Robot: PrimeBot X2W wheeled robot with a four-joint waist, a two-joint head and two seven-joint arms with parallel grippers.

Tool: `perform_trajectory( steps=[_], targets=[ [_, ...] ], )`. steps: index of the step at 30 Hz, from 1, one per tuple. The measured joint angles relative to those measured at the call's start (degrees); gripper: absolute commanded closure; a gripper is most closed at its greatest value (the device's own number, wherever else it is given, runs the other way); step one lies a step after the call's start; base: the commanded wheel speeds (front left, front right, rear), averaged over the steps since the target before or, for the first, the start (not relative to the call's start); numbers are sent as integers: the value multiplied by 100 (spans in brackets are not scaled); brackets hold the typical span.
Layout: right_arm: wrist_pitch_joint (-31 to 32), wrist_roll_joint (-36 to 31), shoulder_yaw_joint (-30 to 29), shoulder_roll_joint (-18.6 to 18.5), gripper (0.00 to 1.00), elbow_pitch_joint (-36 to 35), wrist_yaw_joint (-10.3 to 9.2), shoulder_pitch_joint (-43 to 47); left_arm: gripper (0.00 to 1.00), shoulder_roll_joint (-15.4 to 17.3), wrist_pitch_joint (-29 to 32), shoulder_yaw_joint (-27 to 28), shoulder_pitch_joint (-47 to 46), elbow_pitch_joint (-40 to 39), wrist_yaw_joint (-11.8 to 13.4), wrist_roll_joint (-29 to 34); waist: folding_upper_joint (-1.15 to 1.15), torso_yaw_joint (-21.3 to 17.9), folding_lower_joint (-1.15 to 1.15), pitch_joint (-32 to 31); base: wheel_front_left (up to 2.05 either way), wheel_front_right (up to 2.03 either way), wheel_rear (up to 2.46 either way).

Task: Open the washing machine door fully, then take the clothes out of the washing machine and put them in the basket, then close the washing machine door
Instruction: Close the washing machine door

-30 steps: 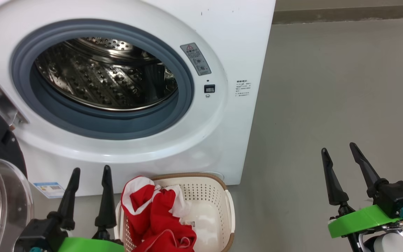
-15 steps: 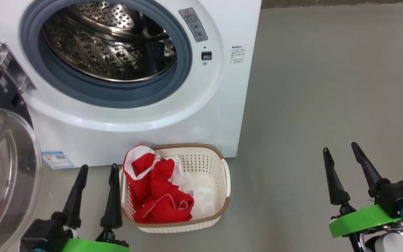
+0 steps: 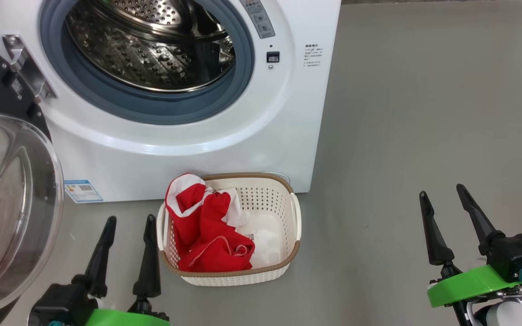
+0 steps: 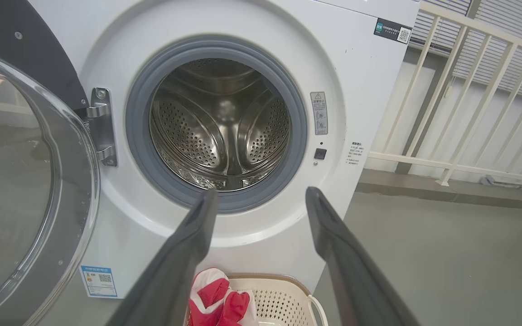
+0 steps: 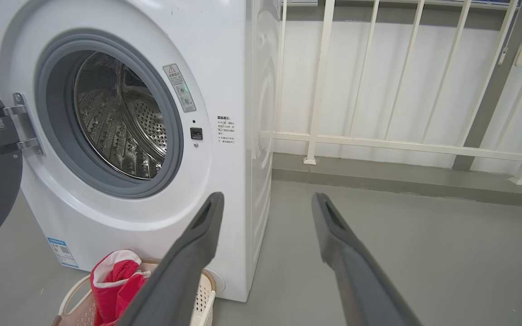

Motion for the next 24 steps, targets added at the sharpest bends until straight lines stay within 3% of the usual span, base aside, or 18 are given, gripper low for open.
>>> perform_trajectory(
  steps=[11, 24],
  targets=[
    [0, -49, 27, -1, 0, -2, 0, 0, 0, 13, 31, -53, -1, -18, 171, 36, 0, 251, 0, 50, 0, 0, 0],
    [0, -110, 80, -2, 0, -9, 0, 7, 0, 16, 59, -38, 55, -130, 467, 88, 0, 955, 0, -23, 0, 0, 0]
  ],
)
